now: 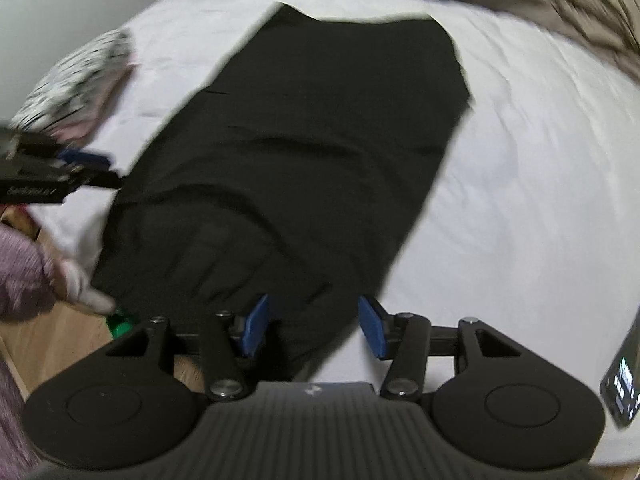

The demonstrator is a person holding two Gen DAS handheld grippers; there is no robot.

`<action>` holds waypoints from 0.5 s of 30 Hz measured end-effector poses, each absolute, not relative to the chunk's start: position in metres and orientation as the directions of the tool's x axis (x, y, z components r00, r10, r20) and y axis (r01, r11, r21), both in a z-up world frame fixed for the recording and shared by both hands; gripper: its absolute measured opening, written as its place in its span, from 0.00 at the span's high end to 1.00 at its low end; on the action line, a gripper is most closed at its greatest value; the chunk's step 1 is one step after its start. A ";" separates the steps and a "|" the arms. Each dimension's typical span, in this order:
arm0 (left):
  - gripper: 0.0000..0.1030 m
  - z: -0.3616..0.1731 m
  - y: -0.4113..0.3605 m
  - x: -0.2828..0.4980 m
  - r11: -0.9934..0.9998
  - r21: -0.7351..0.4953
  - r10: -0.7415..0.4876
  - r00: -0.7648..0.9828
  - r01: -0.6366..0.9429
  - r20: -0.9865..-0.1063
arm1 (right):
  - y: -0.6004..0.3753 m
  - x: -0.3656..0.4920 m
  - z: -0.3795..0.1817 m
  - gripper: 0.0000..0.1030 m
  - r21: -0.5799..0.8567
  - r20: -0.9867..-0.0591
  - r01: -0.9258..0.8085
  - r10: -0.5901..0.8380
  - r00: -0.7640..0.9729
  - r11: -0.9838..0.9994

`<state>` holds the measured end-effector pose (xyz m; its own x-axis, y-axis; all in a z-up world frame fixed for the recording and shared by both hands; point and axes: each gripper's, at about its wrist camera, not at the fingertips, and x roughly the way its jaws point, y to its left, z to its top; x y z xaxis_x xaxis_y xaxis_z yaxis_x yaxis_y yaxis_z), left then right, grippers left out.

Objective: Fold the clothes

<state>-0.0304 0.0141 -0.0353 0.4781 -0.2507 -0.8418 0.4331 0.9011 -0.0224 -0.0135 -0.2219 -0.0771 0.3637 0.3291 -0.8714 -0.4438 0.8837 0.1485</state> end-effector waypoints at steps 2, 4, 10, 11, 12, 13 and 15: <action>0.72 -0.030 0.003 -0.044 0.864 -0.003 -0.289 0.491 0.504 -0.822 | -0.210 -0.026 -0.073 0.48 0.126 -0.854 -0.515 0.357 0.379 0.848; 0.70 -0.027 -0.011 -0.061 0.816 0.020 -0.326 0.489 0.578 -0.809 | -0.196 -0.041 -0.071 0.48 0.093 -0.842 -0.593 0.380 0.382 0.800; 0.57 -0.036 -0.042 -0.109 0.663 0.138 -0.373 0.485 0.735 -0.791 | -0.176 -0.074 -0.071 0.45 -0.022 -0.835 -0.749 0.400 0.378 0.662; 0.55 -0.040 -0.047 -0.116 0.634 0.178 -0.365 0.494 0.753 -0.789 | -0.175 -0.077 -0.071 0.43 -0.042 -0.836 -0.767 0.398 0.378 0.641; 0.55 -0.047 -0.052 -0.123 0.602 0.223 -0.351 0.505 0.767 -0.788 | -0.174 -0.080 -0.071 0.42 -0.062 -0.836 -0.783 0.397 0.379 0.619; 0.55 -0.054 -0.057 -0.129 0.566 0.270 -0.337 0.518 0.779 -0.787 | -0.175 -0.085 -0.073 0.42 -0.088 -0.837 -0.794 0.387 0.386 0.602; 0.54 -0.069 -0.066 -0.140 0.491 0.350 -0.310 0.536 0.798 -0.785 | -0.177 -0.093 -0.078 0.41 -0.143 -0.839 -0.811 0.366 0.404 0.567</action>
<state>-0.1395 -0.0663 -0.0690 0.5358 -0.3102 -0.7853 0.7977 0.4908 0.3504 -0.0933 -0.1772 -0.0782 0.4037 0.3655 -0.8387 -0.8109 0.5674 -0.1430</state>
